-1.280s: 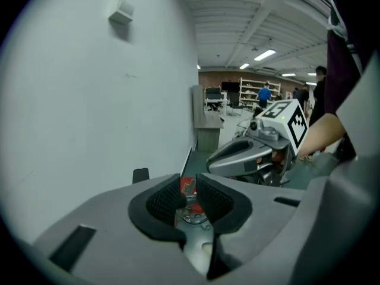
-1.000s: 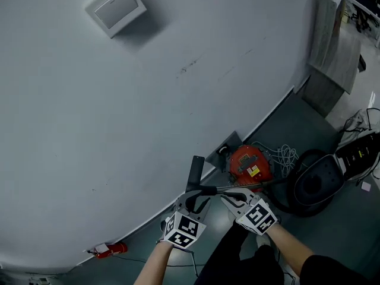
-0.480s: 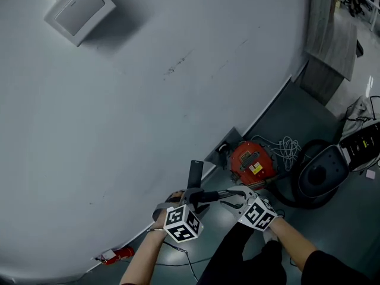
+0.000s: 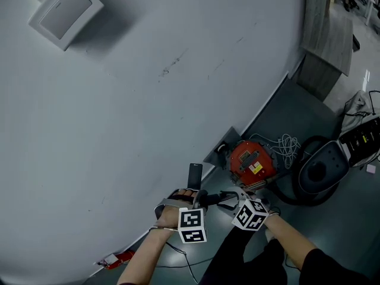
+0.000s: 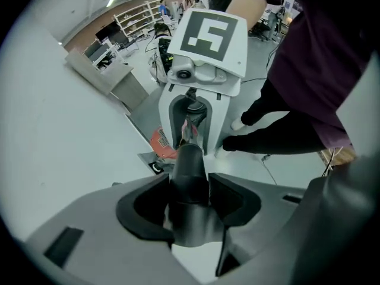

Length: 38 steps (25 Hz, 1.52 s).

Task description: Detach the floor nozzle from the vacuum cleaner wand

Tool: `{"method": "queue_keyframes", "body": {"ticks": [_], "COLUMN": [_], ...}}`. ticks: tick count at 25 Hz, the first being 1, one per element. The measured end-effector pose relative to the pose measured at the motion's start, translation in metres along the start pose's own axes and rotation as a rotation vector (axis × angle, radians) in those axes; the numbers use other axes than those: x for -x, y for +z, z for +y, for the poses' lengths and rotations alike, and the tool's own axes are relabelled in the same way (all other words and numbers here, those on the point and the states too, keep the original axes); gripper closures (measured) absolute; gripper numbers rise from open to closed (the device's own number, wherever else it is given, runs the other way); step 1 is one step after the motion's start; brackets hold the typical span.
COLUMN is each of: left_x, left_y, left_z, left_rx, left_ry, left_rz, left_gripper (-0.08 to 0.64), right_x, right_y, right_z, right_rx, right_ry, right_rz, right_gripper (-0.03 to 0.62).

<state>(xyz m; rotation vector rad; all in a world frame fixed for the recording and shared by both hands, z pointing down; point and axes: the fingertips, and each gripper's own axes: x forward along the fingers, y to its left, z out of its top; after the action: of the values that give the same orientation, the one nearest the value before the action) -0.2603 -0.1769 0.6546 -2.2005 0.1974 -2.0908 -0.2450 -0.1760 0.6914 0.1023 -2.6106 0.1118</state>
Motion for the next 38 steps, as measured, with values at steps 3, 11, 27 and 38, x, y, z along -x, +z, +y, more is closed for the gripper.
{"method": "queue_keyframes", "body": {"ticks": [3, 11, 27, 38], "left_x": [-0.003, -0.004, 0.006, 0.036], "left_y": [0.0, -0.002, 0.0, -0.027], "left_z": [-0.001, -0.001, -0.005, -0.01], "left_rx": [-0.022, 0.11, -0.005, 0.419], "left_ry": [0.003, -0.05, 0.065, -0.015], "left_rz": [0.005, -0.007, -0.089, -0.204], "left_gripper": [0.357, 0.374, 0.376, 0.376], "right_x": [-0.003, -0.004, 0.002, 0.004], "right_y": [0.002, 0.002, 0.003, 0.005], "right_z": [-0.003, -0.004, 0.002, 0.001], "right_rx": [0.018, 0.048, 0.092, 0.026], "right_ry": [-0.031, -0.072, -0.028, 0.003], "right_rz": [-0.002, 0.013, 0.003, 0.01], "right_gripper": [0.399, 0.426, 0.434, 0.433]}}
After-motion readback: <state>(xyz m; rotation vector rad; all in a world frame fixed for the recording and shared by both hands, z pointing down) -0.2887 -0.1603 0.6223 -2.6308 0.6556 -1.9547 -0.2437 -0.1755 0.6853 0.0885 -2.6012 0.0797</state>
